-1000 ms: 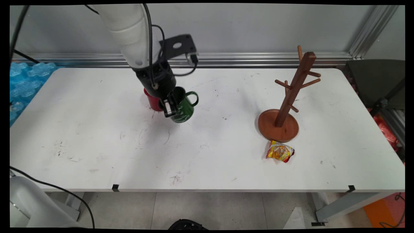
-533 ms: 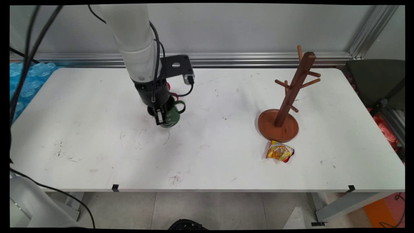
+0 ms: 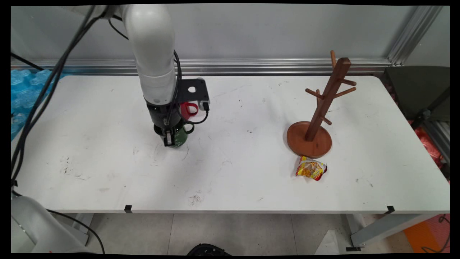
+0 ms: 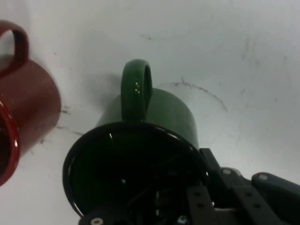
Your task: Place the picked object on the table
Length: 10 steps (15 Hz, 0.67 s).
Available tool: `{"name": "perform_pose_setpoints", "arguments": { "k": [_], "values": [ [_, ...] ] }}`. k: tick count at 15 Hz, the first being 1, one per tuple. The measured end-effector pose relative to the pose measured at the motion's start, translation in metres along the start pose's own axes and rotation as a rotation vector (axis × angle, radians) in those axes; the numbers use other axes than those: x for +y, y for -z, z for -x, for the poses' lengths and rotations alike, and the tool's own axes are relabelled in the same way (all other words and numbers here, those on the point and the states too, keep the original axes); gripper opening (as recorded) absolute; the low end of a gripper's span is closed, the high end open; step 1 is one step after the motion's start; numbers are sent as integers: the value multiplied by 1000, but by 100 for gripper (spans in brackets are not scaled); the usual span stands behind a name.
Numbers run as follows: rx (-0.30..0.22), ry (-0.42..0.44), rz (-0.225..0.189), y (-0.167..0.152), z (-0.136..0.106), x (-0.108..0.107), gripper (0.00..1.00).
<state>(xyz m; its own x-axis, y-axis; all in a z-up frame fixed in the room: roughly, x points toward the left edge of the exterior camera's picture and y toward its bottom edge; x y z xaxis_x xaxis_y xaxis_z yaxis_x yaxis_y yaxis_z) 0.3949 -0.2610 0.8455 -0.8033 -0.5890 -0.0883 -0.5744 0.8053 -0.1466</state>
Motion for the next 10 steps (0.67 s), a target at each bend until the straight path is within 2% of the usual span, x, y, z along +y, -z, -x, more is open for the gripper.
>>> {"name": "perform_pose_setpoints", "arguments": {
  "k": [5,10],
  "values": [
    [-37,-13,-1,-19,-2,-1,0],
    [-52,-17,3,-30,-4,-2,0]
  ]
}}
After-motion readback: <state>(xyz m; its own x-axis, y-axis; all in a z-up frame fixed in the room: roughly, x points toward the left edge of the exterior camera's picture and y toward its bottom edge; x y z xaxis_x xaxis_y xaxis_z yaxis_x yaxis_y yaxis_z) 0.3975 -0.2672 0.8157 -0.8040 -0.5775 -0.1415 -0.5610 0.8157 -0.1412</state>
